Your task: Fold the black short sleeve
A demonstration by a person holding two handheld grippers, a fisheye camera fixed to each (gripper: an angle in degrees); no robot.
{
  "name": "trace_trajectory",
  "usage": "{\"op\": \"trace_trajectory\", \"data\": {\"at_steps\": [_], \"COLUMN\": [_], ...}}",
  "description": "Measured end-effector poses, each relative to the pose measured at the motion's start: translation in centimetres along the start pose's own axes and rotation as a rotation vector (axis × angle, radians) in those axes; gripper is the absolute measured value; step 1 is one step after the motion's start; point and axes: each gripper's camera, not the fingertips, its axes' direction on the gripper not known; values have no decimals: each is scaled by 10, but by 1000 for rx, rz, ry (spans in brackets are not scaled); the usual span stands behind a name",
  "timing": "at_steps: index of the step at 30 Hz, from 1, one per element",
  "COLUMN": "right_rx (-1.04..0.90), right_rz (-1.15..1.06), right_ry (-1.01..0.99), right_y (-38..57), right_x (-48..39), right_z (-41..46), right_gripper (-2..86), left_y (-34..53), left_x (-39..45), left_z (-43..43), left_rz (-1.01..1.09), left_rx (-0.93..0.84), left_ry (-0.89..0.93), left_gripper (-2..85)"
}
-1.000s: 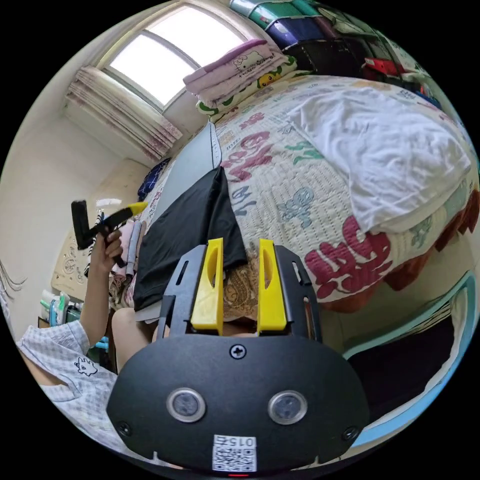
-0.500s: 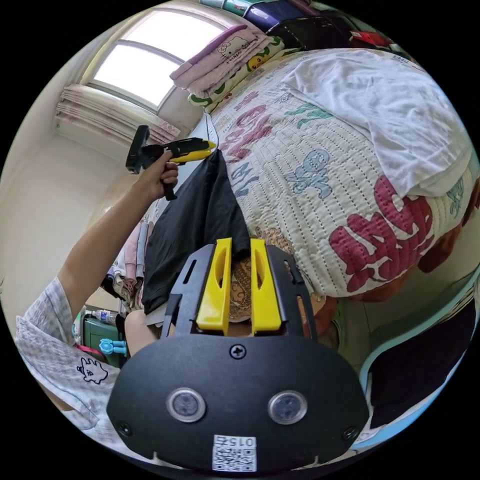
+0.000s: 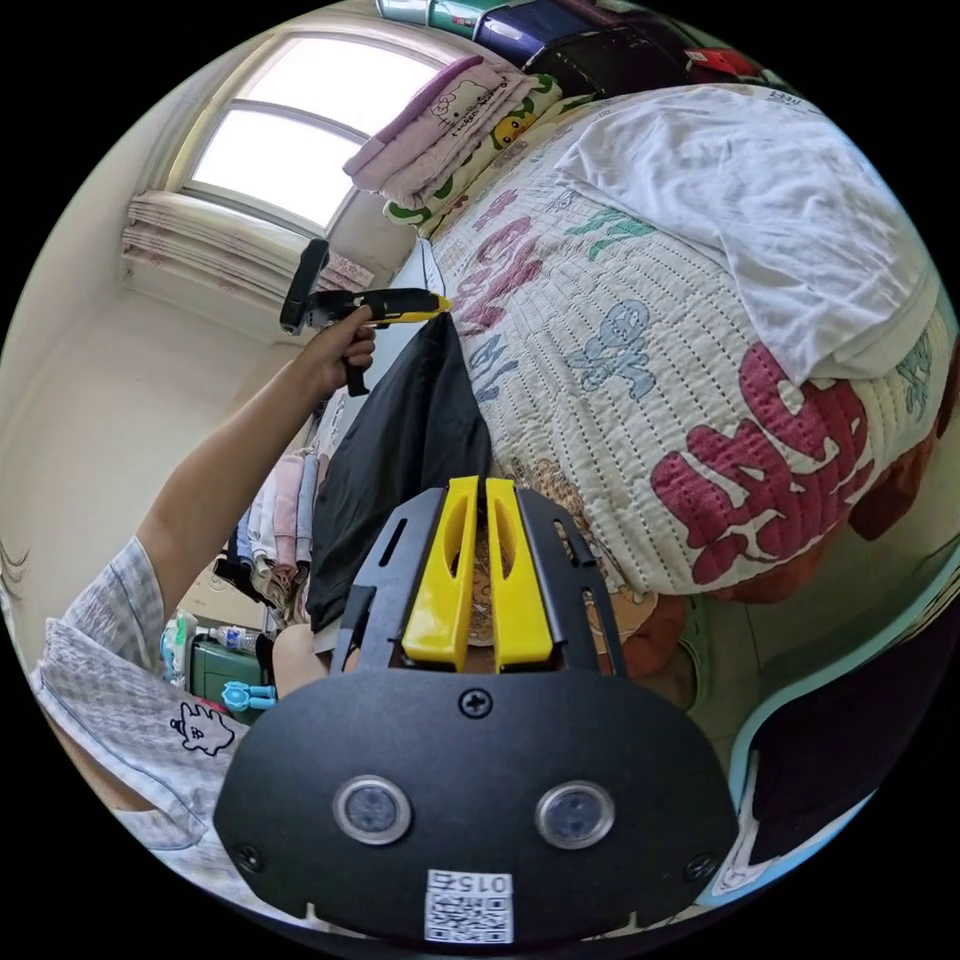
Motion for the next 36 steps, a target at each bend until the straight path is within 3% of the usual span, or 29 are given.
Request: {"op": "trace_trajectory", "data": {"at_steps": [9,18,22,27,30,36], "right_rx": [56,339,394,289,154,-269], "right_rz": [24,4,-160,-447,-580,-646], "right_ry": [10,83,74,21,-62,-129], "right_y": [34,90,131,194,239,323], "right_x": [34,48,12,-62,-95,-102], "right_z": [-15,-99,-131,-100,-39,153], "right_gripper": [1,-1,-2,-2,-2,-2], "left_y": [15,68,118,218,304,464], "left_x": [-32,-79,-108,-175,-229,-328], "left_z": [10,-54,-82,-98,-88,-10], "left_rz": [-4,-70,-40,-54,-121,-464], "left_rx": [24,392,497,575,616,593], "left_ry": [88,411,527,551,514,407], "left_gripper": [10,-4,-4,-4,-3,0]}}
